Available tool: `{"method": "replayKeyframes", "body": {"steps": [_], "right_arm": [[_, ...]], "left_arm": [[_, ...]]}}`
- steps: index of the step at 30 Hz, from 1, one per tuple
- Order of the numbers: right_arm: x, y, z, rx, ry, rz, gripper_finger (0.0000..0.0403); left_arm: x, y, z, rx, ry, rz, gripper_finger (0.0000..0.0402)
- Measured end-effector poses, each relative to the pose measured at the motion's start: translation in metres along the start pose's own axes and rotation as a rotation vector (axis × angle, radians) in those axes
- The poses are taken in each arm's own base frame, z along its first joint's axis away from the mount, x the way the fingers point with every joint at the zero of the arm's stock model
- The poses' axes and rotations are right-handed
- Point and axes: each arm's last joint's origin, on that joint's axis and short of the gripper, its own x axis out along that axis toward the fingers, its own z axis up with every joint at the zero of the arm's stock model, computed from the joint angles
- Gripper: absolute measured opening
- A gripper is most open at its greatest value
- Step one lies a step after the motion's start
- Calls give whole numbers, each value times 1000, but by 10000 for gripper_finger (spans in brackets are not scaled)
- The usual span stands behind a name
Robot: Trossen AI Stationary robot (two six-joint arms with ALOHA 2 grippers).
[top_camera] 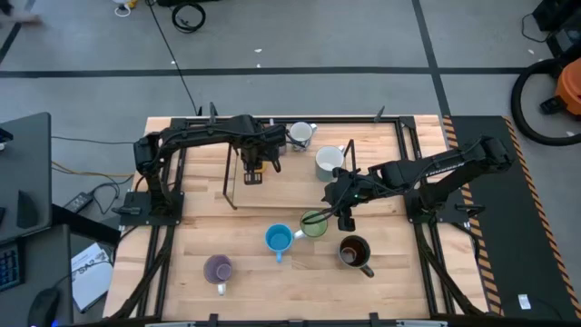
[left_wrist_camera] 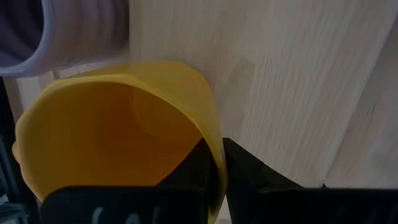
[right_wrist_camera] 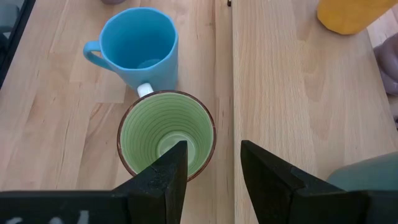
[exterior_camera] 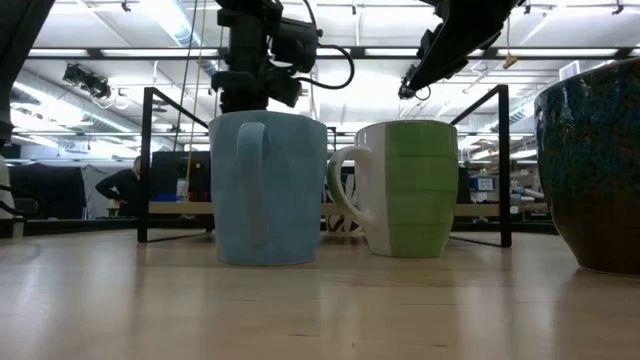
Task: Place coffee mugs
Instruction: Put the yellow mug on the shelf
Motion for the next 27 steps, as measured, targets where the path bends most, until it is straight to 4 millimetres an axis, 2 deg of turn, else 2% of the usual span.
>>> {"method": "replayKeyframes", "body": {"steps": [8, 16, 27], "right_arm": [[0, 0, 0, 0, 0, 0, 155], [0, 0, 0, 0, 0, 0, 155], [0, 0, 0, 0, -1, 0, 155]], "left_arm": [[0, 2, 1, -74, -14, -1, 28], [1, 2, 1, 22, -4, -5, 28], [5, 4, 2, -2, 3, -15, 28]]}}
